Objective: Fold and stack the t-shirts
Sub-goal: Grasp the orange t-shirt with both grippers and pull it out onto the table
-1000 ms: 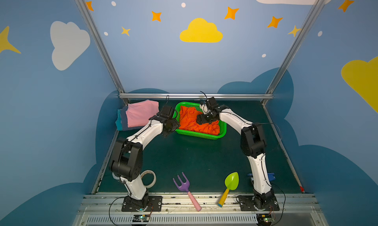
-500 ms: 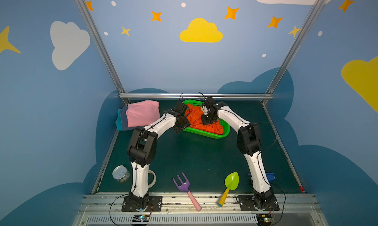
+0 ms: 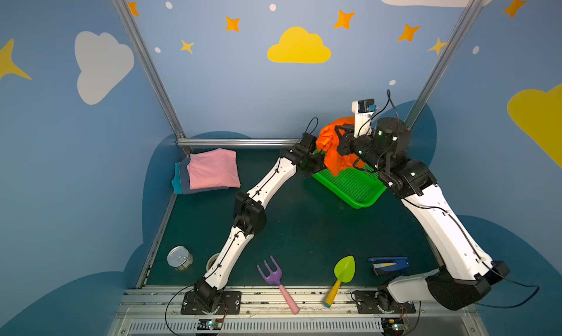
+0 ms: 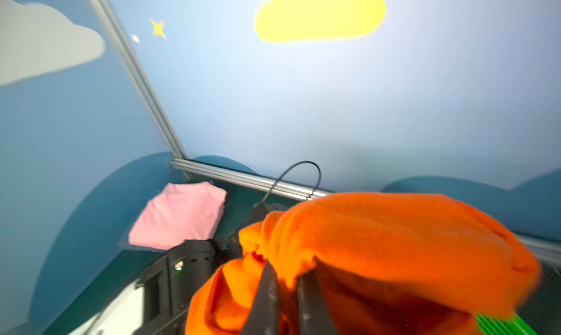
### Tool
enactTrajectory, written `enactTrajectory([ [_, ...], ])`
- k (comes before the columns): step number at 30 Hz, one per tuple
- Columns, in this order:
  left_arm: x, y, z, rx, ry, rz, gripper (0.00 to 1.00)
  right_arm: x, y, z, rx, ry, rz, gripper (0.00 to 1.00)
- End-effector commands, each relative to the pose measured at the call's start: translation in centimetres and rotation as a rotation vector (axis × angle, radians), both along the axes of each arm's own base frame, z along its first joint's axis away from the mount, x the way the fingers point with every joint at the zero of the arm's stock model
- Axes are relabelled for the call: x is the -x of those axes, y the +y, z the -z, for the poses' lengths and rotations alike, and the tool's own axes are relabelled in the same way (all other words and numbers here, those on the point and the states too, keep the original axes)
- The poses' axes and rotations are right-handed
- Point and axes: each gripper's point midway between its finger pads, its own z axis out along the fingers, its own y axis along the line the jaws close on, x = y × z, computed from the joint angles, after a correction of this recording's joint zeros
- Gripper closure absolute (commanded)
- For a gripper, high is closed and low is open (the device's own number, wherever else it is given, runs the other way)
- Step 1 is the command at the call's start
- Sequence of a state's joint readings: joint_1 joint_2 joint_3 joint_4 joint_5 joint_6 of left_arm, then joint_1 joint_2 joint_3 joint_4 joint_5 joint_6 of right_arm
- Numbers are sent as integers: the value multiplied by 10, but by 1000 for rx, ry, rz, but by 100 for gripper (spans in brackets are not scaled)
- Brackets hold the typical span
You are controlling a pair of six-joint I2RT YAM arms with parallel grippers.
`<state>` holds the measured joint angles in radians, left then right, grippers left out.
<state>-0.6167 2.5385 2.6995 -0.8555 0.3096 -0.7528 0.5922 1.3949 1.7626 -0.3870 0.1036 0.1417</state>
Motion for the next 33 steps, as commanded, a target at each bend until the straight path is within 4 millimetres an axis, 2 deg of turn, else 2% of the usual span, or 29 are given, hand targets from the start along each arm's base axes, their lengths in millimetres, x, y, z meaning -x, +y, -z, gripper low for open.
enactTrajectory([
  [1, -1, 51, -32, -20, 20, -37, 20, 0, 31, -1, 21, -53, -83, 100],
  [4, 2, 100, -50, -61, 8, -114, 20, 13, 58, -1, 21, -51, -185, 100],
  [6, 9, 136, -54, -82, -4, -182, 19, 18, 77, 5, 21, -35, -251, 100],
  [8, 19, 174, -56, -80, -15, -269, 17, 20, 98, 20, 43, -2, -306, 100],
  [9, 23, 200, -51, -95, -13, -350, 17, 19, 106, 28, 55, 18, -323, 100],
  [10, 30, 225, -51, -95, -11, -422, 16, 17, 116, 39, 76, 46, -344, 100],
  [13, 50, 281, -38, -92, 21, -557, 13, 4, 129, 81, 133, 152, -342, 97],
  [16, 64, 311, -26, -112, 50, -621, 12, -16, 124, 130, 195, 256, -261, 78],
  [17, 66, 314, -23, -118, 55, -623, 12, -20, 121, 144, 210, 288, -244, 68],
  [19, 67, 312, -17, -127, 67, -610, 12, -24, 109, 172, 253, 339, -209, 41],
  [20, 66, 311, -13, -126, 77, -603, 12, -27, 99, 182, 278, 357, -167, 34],
  [22, 60, 305, -5, -116, 103, -582, 12, -34, 66, 202, 351, 381, -32, 24],
  [25, 50, 290, 5, -110, 132, -535, 12, -42, 8, 227, 506, 395, 160, 19],
  [29, 38, 270, 22, -137, 163, -478, 13, -49, -62, 267, 698, 483, 333, 17],
  [30, 38, 260, 26, -121, 182, -444, 13, -49, -75, 281, 719, 529, 346, 17],
  [33, 36, 246, 39, -114, 214, -408, 13, -47, -97, 313, 724, 647, 344, 18],
])
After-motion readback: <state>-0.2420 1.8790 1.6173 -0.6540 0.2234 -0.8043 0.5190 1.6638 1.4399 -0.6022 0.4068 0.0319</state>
